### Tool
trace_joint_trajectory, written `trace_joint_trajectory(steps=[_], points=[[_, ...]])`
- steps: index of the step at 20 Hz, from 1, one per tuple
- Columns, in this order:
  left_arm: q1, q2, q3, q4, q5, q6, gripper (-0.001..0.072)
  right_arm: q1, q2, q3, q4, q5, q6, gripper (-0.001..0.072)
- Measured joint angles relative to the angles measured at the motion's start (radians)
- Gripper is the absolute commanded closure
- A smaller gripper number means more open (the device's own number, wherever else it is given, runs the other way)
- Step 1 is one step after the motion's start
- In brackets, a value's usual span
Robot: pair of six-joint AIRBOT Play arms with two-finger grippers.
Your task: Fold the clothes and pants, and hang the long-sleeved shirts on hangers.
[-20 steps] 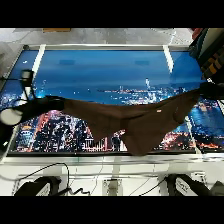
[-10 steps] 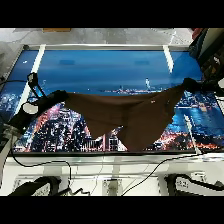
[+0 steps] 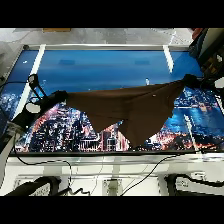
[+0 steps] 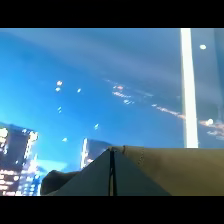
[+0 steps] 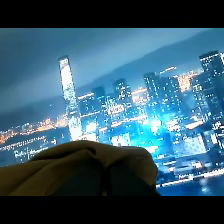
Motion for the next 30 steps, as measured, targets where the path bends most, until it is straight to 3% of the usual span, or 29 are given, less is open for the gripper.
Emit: trace_joint_trajectory(steps=[3,14,15,16,17,18,23,25,30], points=[[-0.003,-0.047,0.000,-0.021,0.050,0.000,0.0697,0.000,-0.035,0.000,0.010,-0.031,0.000,0.0698],[-0.140,-0.201,0.003,-0.157,0.437,0.000,0.0691,0.074,-0.096,0.000,0.069,-0.142,0.000,0.0698],[-0.148,-0.212,0.003,-0.159,0.462,0.000,0.0632,0.084,-0.098,0.000,0.069,-0.151,0.000,0.0681],[-0.155,-0.222,0.003,-0.159,0.489,0.000,0.0435,0.091,-0.098,0.000,0.070,-0.161,0.000,0.0557],[-0.159,-0.229,0.003,-0.160,0.512,0.000,0.0208,0.097,-0.098,0.000,0.070,-0.169,0.000,0.0363],[-0.163,-0.233,0.003,-0.162,0.530,-0.001,0.0028,0.101,-0.100,0.000,0.070,-0.179,0.000,0.0225],[-0.159,-0.205,0.003,-0.162,0.525,0.016,0.0012,0.108,-0.093,0.000,0.057,-0.178,0.000,0.0206],[-0.130,-0.161,-0.002,-0.162,0.423,0.025,0.0018,0.104,-0.084,0.001,0.024,-0.155,0.000,0.0207],[0.042,-0.095,-0.008,-0.139,0.014,0.039,0.0018,0.051,-0.069,0.004,-0.039,-0.061,0.000,0.0207]])
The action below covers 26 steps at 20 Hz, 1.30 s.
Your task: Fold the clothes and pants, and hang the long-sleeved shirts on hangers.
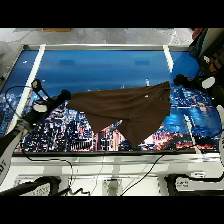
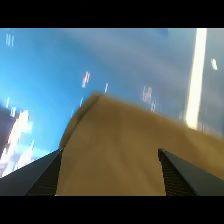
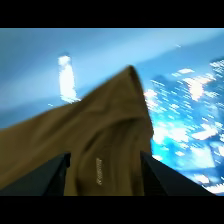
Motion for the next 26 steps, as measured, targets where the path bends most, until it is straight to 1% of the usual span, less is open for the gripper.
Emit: trace_joint_trajectory(steps=[3,6,8,10,13,14,15,16,19,22,23,24,25,26], points=[[0.096,0.005,-0.001,0.096,-0.164,0.003,0.0017,-0.044,0.002,0.000,-0.013,0.070,0.000,0.0208],[0.138,-0.023,0.002,0.151,-0.244,0.003,0.0016,-0.072,0.002,0.000,-0.020,0.127,0.000,0.0210],[0.150,-0.064,0.010,0.165,-0.278,0.003,0.0017,-0.080,0.002,0.000,-0.020,0.158,0.000,0.0268],[0.156,-0.111,0.025,0.150,-0.314,0.014,0.0017,-0.085,0.002,0.000,-0.023,0.179,0.000,0.0268],[0.159,-0.168,0.041,0.051,-0.348,0.087,0.0020,-0.088,0.002,0.000,-0.023,0.196,0.000,0.0268],[0.160,-0.182,0.044,0.008,-0.352,0.116,0.0072,-0.089,0.002,0.000,-0.023,0.200,0.000,0.0268],[0.159,-0.196,0.045,-0.041,-0.354,0.145,0.0179,-0.089,0.002,0.000,-0.021,0.204,0.000,0.0267],[0.156,-0.209,0.046,-0.080,-0.355,0.167,0.0224,-0.089,0.002,0.000,-0.020,0.206,0.000,0.0268],[0.137,-0.238,0.049,-0.171,-0.342,0.200,0.0227,-0.089,0.002,0.000,-0.014,0.216,0.000,0.0268],[0.100,-0.253,0.050,-0.207,-0.289,0.218,0.0238,-0.089,0.002,0.000,-0.012,0.229,0.000,0.0268],[0.086,-0.255,0.051,-0.213,-0.264,0.219,0.0285,-0.089,0.002,0.000,-0.012,0.235,0.000,0.0268],[0.075,-0.257,0.052,-0.217,-0.235,0.221,0.0422,-0.089,0.002,0.000,-0.012,0.241,0.000,0.0268],[0.064,-0.260,0.055,-0.217,-0.206,0.222,0.0532,-0.089,0.002,0.000,-0.011,0.246,0.000,0.0268],[0.057,-0.262,0.057,-0.217,-0.186,0.224,0.0597,-0.089,0.002,0.000,-0.012,0.253,0.000,0.0268]])
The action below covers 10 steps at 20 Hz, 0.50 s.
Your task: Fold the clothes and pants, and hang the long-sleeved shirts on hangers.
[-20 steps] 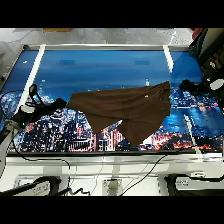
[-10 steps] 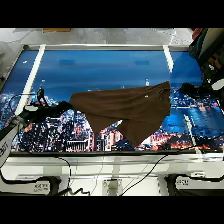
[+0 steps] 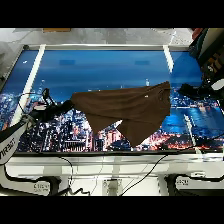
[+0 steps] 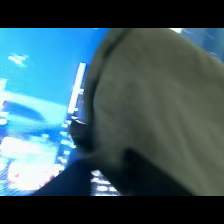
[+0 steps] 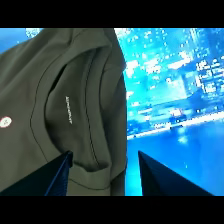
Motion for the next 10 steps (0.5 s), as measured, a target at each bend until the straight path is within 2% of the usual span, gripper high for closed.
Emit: trace_joint_trajectory(steps=[1,2,4,5,10], points=[[-0.005,0.001,0.003,0.001,0.015,0.001,0.0666,0.000,0.000,0.000,0.000,0.008,0.000,0.0269],[-0.009,0.003,0.006,0.002,0.021,0.002,0.0697,0.000,0.000,0.000,-0.004,0.016,0.000,0.0336],[-0.012,0.022,0.013,-0.002,0.035,0.008,0.0697,0.000,0.000,0.000,-0.026,0.043,0.000,0.0669],[-0.013,0.035,0.014,0.005,0.037,0.016,0.0697,0.000,0.000,0.000,-0.046,0.064,0.000,0.0699],[-0.016,0.159,0.018,0.104,0.041,0.061,0.0697,-0.001,0.000,-0.005,-0.166,0.251,-0.051,0.0700]])
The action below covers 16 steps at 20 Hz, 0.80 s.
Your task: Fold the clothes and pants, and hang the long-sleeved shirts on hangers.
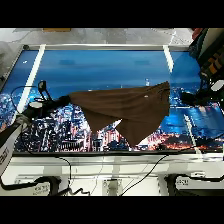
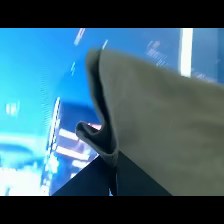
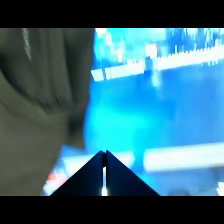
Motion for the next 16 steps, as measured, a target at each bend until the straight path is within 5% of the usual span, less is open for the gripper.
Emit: trace_joint_trajectory(steps=[4,8,10,11,16], points=[[0.000,0.090,0.000,0.079,-0.030,0.011,0.0697,-0.004,0.001,-0.082,0.042,0.159,-0.069,0.0700],[-0.003,0.122,0.000,0.114,-0.046,0.014,0.0697,-0.004,0.002,-0.277,0.297,0.212,-0.185,0.0681],[-0.006,0.127,0.000,0.121,-0.052,0.014,0.0697,-0.004,0.002,-0.378,0.407,0.174,-0.214,0.0370],[-0.008,0.129,0.000,0.121,-0.053,0.014,0.0697,-0.004,0.002,-0.425,0.453,0.149,-0.219,0.0296],[-0.011,0.132,0.000,0.127,-0.057,0.015,0.0697,-0.004,0.002,-0.544,0.608,0.027,-0.218,0.0305]])
